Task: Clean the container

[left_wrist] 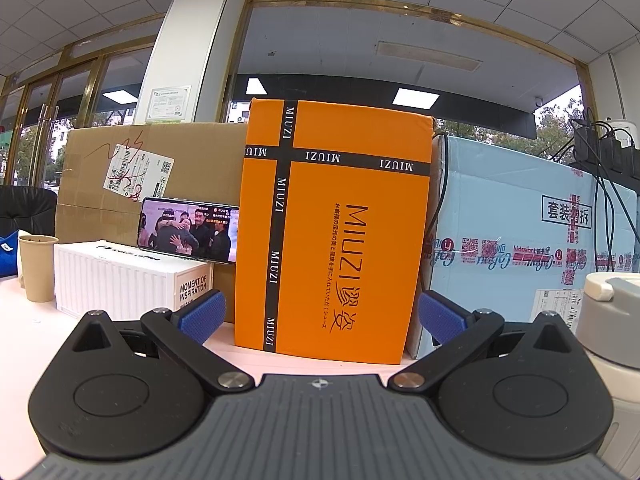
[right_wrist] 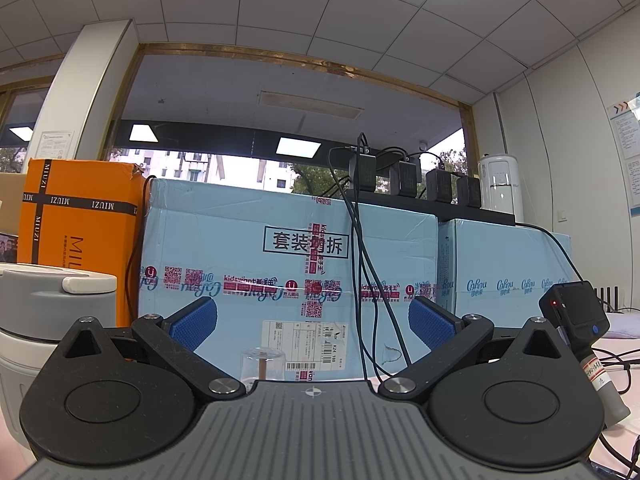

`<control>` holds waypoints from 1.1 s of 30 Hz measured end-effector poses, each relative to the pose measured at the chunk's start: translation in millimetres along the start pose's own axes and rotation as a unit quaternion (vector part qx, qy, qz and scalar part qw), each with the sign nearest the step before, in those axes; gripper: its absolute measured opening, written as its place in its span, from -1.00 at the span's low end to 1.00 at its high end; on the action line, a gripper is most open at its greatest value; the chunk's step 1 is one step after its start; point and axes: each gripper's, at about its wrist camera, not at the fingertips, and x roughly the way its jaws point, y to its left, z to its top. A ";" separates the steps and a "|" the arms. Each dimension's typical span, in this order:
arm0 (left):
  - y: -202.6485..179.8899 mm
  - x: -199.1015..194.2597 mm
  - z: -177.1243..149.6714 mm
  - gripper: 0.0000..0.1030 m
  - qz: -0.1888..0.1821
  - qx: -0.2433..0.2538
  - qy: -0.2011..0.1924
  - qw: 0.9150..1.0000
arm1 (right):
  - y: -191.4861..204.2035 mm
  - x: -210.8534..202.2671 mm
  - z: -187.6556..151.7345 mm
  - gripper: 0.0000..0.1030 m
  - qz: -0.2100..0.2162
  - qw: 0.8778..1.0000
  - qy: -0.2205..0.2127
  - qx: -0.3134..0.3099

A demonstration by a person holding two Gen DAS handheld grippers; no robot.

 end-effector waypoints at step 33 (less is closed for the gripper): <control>-0.4 2.8 -0.5 1.00 0.000 0.001 0.002 1.000 | -0.2 0.9 -3.1 1.00 -0.001 1.000 -0.001 0.001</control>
